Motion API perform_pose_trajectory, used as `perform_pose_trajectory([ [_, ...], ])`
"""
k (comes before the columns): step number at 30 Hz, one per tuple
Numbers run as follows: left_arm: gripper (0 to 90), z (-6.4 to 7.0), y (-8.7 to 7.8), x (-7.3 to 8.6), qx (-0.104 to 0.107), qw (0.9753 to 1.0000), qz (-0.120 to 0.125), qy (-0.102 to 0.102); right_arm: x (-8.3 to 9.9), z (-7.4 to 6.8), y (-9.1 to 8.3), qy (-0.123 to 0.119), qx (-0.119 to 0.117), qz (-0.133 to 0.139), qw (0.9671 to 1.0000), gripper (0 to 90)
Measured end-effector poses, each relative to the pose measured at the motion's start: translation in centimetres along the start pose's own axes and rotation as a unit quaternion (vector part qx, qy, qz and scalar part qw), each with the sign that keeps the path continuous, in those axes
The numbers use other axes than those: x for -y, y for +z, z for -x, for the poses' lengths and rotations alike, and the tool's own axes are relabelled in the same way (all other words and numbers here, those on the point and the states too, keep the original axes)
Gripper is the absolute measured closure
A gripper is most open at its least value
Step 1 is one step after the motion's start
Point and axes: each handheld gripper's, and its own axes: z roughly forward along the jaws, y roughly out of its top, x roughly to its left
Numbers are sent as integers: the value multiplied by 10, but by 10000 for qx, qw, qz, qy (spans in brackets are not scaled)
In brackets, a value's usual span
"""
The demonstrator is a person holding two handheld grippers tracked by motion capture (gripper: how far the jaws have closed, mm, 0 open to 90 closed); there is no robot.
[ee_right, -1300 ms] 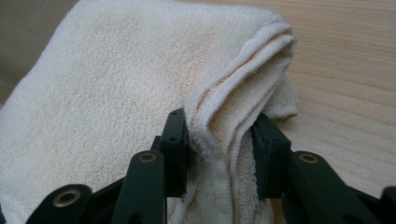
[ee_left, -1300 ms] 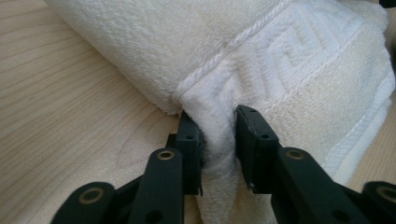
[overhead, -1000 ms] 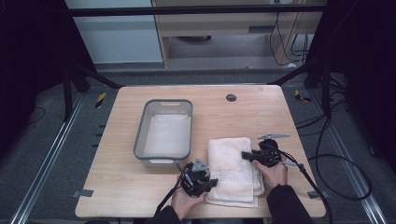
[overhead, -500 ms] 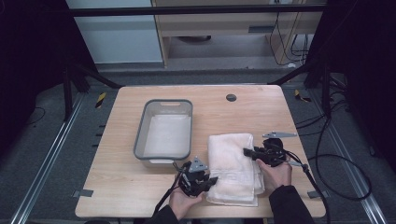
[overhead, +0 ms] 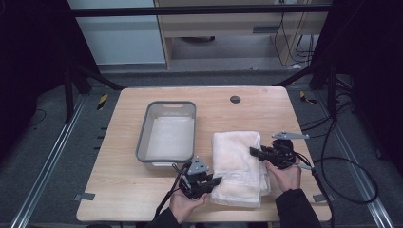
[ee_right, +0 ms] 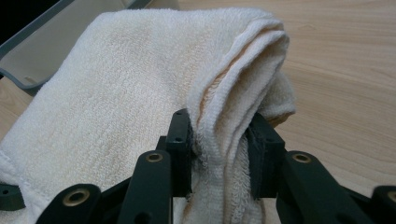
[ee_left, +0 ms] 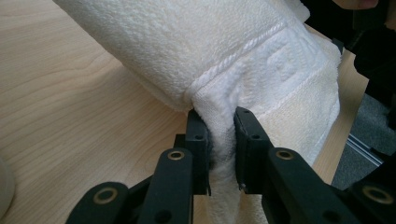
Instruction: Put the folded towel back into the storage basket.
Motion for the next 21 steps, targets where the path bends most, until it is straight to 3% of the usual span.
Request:
perform_pose_trajectory([
  [16,774,2,-17,-13,-62,9995,284,88,-15,-12,-9,-166,26,304,9994,666],
  [21,776,2,-27,-21,-72,9991,395,143,-20,-14,-14,-90,-42,415,9991,667],
])
